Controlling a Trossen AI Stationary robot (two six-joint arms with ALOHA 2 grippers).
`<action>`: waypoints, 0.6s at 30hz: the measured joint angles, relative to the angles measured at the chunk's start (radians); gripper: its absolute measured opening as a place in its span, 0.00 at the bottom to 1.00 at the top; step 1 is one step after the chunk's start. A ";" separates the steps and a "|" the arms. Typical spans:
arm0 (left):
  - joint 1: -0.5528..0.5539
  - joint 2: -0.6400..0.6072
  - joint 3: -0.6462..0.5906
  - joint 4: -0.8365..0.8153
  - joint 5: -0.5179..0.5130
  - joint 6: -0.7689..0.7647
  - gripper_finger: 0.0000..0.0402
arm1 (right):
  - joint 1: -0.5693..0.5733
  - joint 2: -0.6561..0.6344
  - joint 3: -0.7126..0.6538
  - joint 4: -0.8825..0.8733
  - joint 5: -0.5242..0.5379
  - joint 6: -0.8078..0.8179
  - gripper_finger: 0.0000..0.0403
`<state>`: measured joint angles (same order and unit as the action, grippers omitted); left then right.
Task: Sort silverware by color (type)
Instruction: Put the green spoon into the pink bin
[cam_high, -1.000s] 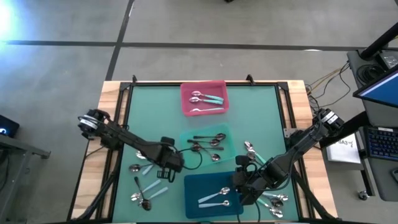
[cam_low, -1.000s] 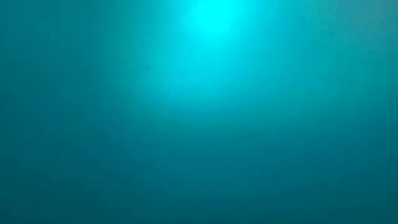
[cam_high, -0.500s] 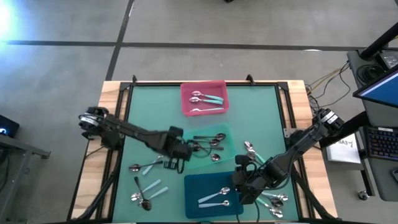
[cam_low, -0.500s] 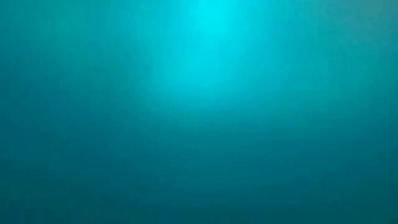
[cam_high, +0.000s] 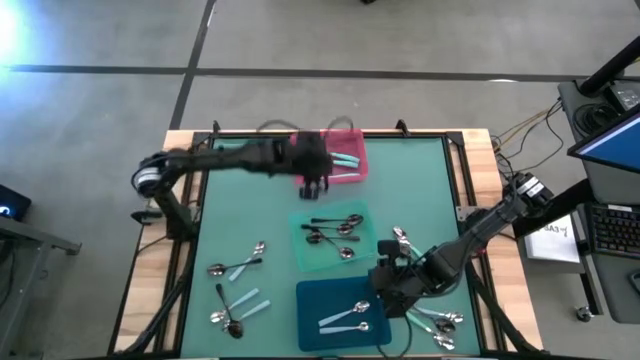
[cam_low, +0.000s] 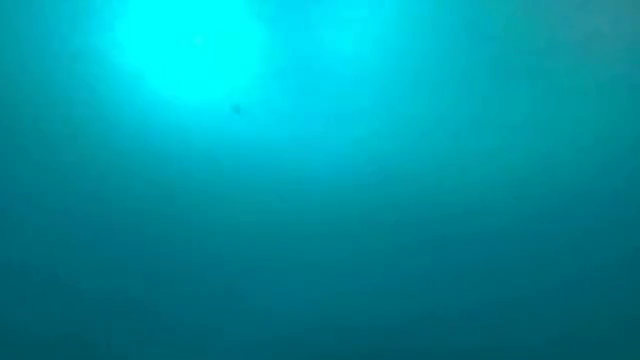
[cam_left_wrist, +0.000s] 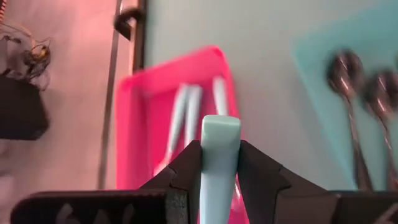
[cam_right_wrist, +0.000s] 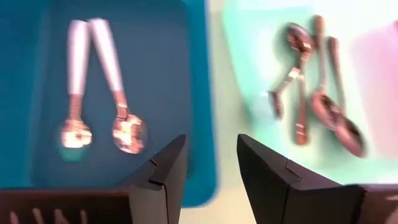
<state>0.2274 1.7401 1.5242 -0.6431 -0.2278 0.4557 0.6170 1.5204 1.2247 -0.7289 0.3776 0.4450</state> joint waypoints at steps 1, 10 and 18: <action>0.032 0.014 0.017 0.023 0.044 0.003 0.17 | -0.007 -0.002 0.000 -0.012 0.008 0.000 0.33; 0.154 0.255 0.187 0.055 0.188 0.065 0.17 | -0.044 -0.004 0.000 -0.075 0.045 0.000 0.33; 0.159 0.513 0.530 -0.309 0.190 0.046 0.17 | -0.047 -0.004 0.000 -0.087 0.043 0.000 0.33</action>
<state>0.3862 2.2531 2.0539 -0.9518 -0.0380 0.5017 0.5705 1.5162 1.2247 -0.8156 0.4206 0.4450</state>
